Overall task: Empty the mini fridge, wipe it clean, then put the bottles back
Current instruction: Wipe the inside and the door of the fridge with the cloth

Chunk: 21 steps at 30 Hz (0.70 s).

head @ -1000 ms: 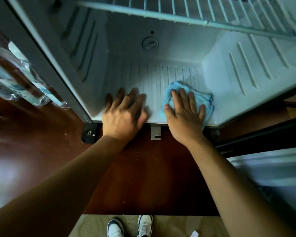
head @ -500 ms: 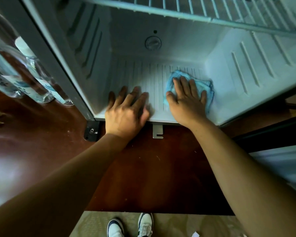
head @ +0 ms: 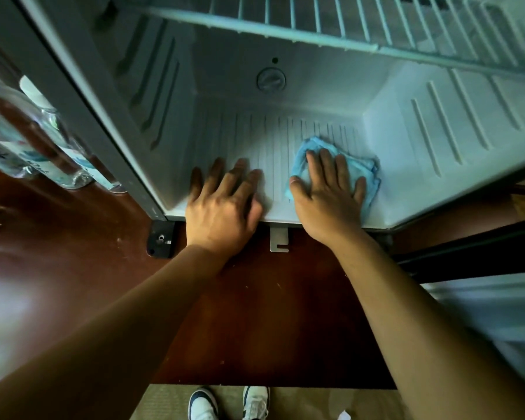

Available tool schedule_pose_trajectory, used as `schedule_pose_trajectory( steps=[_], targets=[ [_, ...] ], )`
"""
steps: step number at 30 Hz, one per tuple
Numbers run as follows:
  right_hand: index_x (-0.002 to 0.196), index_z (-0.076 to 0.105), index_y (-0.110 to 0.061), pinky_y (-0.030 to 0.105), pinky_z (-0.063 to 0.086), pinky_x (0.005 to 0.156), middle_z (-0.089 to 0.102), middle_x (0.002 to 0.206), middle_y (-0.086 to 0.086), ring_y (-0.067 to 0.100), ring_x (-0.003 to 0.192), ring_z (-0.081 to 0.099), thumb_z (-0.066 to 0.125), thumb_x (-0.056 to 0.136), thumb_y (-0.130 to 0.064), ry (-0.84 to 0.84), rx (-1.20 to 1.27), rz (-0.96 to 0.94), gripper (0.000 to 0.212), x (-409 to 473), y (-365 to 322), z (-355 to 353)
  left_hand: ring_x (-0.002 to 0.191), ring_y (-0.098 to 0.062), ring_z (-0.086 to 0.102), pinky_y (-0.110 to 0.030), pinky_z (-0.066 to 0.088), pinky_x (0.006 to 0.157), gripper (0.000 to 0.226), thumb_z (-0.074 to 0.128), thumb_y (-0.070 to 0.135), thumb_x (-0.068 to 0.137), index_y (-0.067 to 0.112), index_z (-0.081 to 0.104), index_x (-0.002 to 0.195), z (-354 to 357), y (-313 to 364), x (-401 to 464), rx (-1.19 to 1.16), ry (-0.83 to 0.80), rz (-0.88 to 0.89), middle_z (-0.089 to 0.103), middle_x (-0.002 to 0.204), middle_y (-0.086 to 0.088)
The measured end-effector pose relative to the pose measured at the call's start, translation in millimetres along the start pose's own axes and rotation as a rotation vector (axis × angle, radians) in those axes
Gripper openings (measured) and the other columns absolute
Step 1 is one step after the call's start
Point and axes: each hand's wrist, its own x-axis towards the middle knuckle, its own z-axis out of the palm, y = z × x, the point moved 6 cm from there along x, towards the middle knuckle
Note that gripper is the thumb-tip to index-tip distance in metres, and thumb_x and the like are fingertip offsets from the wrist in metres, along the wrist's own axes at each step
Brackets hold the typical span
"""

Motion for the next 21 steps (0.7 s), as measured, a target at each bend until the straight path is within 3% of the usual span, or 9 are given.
schedule_pose_trajectory(
  steps=[6,10,13,21],
  targets=[
    [0.154,0.002,-0.033,0.057,-0.006,0.115,-0.005,0.163,-0.004,0.02,0.149,-0.009,0.022,0.096,-0.055,-0.005,0.016,0.048,0.065,36,8,-10,0.141,-0.038,0.038,-0.062,0.025,0.114,0.053,0.038,0.045,0.096,0.024,0.055,0.14,0,2,1,-0.003,-0.022,-0.001,0.052,0.146,-0.006],
    [0.151,0.012,-0.042,0.055,-0.005,0.116,-0.012,0.162,0.009,0.026,0.149,-0.013,0.024,0.087,-0.06,0.05,0.053,0.12,0.067,48,8,-14,0.14,-0.039,0.038,-0.062,0.024,0.115,0.053,0.038,0.045,0.096,0.023,0.056,0.14,0,2,1,0.0,-0.02,0.003,0.052,0.146,-0.007],
    [0.151,0.014,-0.039,0.055,-0.002,0.117,-0.001,0.163,0.01,0.028,0.149,-0.006,0.024,0.088,-0.057,0.077,0.042,0.119,0.067,51,0,-16,0.14,-0.039,0.039,-0.062,0.024,0.115,0.053,0.038,0.046,0.095,0.023,0.056,0.14,0,0,1,0.001,-0.019,-0.006,0.053,0.146,-0.007],
    [0.15,0.027,-0.037,0.049,0.011,0.117,0.02,0.161,0.004,0.024,0.148,0.013,0.037,0.096,-0.047,0.169,-0.005,-0.198,0.057,62,-70,-16,0.135,-0.039,0.046,-0.06,0.029,0.113,0.046,0.043,0.041,0.093,0.02,0.065,0.127,-4,4,3,-0.009,0.004,-0.018,0.058,0.14,-0.007]
  ],
)
